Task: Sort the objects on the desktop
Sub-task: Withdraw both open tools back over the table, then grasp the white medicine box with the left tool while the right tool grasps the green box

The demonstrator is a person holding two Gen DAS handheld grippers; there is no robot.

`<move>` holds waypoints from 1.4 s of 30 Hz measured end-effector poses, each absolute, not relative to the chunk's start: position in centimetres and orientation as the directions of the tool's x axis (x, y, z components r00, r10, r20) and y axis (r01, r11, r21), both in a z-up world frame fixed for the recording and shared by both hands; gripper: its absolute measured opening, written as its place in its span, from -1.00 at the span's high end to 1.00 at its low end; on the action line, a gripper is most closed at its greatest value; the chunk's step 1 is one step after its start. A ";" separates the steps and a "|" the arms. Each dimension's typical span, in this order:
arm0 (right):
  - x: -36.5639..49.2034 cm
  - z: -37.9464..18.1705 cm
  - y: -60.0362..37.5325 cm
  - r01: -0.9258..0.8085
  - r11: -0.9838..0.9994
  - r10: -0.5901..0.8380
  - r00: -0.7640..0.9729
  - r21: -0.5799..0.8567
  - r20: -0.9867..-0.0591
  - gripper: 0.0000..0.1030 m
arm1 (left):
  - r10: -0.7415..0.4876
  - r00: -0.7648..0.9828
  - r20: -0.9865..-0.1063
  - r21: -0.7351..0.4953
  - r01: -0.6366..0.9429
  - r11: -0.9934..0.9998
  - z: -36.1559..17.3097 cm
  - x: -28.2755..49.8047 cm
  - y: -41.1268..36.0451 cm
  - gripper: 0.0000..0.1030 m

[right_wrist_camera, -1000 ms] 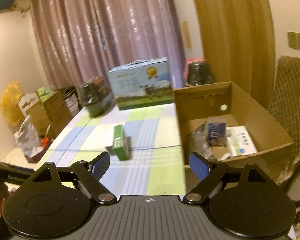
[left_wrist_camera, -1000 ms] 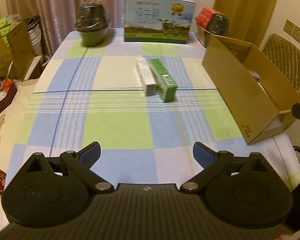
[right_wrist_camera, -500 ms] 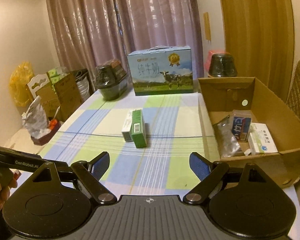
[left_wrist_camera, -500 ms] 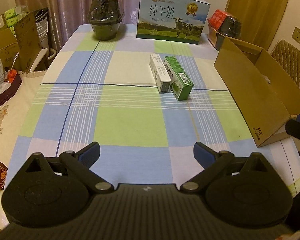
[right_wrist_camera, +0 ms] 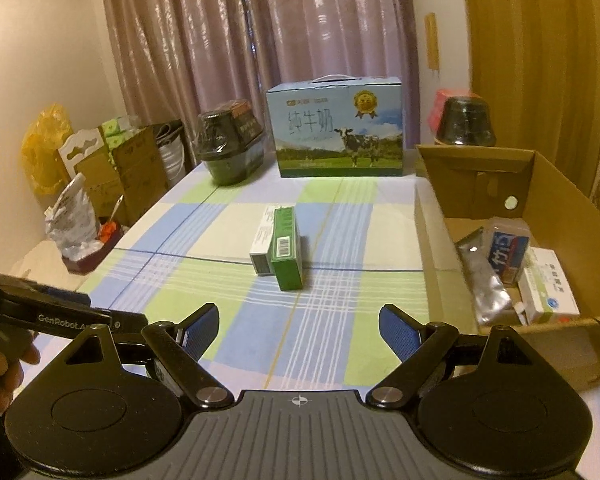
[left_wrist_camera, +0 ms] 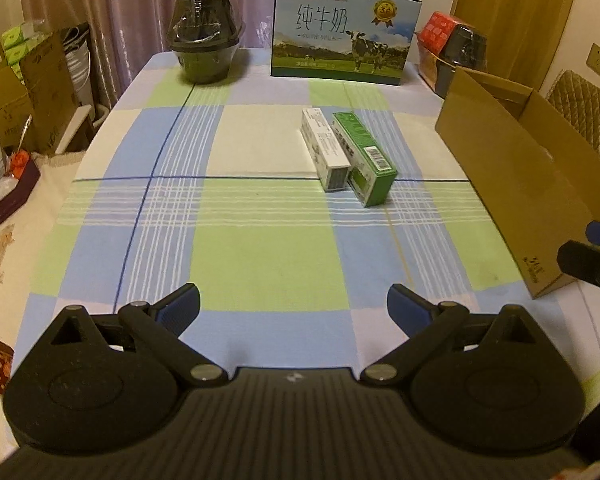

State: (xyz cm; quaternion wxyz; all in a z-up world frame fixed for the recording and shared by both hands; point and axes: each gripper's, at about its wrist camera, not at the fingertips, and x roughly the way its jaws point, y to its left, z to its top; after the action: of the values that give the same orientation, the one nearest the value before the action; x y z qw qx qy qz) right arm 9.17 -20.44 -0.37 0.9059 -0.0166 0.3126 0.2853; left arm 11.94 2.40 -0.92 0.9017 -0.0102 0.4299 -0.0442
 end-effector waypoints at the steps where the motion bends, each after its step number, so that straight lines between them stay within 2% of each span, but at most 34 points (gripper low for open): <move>1: 9.5 -0.6 -20.1 -0.531 0.835 0.506 0.640 0.143 -0.578 -0.64 | -0.090 0.627 -0.773 -0.056 0.074 0.996 -1.1 12.2 2.5 -0.91; 13: 15.4 -4.5 -15.9 -0.552 0.830 0.478 0.627 0.082 -0.615 -0.60 | -0.099 0.639 -0.763 -0.022 0.126 0.992 -3.9 18.7 3.1 -0.90; 18: 18.1 -6.3 -14.1 -0.560 0.826 0.468 0.616 0.064 -0.634 -0.37 | -0.105 0.648 -0.755 -0.015 0.143 0.990 -5.5 21.7 3.3 -0.90; 34: 24.2 -10.7 -8.7 -0.607 0.794 0.465 0.586 0.021 -0.663 0.16 | -0.146 0.650 -0.746 -0.017 0.200 0.980 -8.9 26.4 3.5 -0.90; 38: 24.7 -11.0 -8.2 -0.607 0.795 0.461 0.584 0.018 -0.668 0.47 | -0.164 0.657 -0.736 -0.032 0.208 0.978 -9.1 27.1 3.3 -0.89; 42: 24.9 -10.9 -8.9 -0.573 0.820 0.437 0.618 0.007 -0.654 0.47 | -0.180 0.658 -0.731 -0.037 0.226 0.973 -9.3 27.6 2.7 -0.85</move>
State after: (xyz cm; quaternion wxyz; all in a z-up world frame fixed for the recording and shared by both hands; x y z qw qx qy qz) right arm 24.87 -8.94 -10.89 0.8936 -0.1017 0.3337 0.2824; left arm 27.61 2.65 -9.30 0.9100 0.0287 0.3982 -0.1116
